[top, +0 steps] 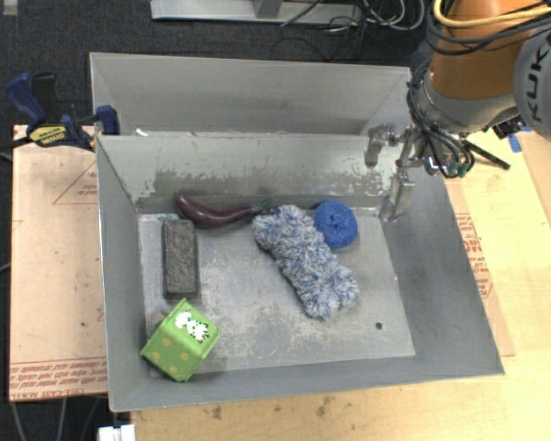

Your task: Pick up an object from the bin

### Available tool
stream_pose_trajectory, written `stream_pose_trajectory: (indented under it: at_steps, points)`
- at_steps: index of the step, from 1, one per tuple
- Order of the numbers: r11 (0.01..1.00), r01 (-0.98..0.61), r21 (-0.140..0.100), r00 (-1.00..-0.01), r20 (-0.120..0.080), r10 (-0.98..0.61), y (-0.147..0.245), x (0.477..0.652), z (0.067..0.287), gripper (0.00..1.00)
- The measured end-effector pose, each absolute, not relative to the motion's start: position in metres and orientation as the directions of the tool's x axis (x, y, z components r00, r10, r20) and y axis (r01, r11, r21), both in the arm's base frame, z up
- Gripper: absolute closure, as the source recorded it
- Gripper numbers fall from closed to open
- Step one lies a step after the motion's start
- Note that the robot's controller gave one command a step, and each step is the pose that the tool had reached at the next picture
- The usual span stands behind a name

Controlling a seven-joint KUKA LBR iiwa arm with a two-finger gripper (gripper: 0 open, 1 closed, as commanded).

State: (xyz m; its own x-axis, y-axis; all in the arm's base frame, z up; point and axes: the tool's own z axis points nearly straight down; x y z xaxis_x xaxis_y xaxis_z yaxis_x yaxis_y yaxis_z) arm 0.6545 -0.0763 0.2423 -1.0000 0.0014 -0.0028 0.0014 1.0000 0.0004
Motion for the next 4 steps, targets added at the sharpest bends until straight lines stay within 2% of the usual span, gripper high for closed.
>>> stream_pose_trajectory:
  at_steps: [1,2,3,4]
  points:
    - [0.998,-0.065,-0.002,-0.998,-0.012,-0.065,-0.071,0.639,0.217,0.0]
    - [0.998,-0.069,0.001,-0.998,0.0,-0.069,-0.049,0.627,0.175,0.0]
    - [1.0,0.03,0.002,-1.0,-0.001,0.03,-0.039,0.626,0.158,0.0]
    - [0.946,-0.325,0.0,-0.946,-0.003,-0.325,-0.038,0.63,0.129,0.0]
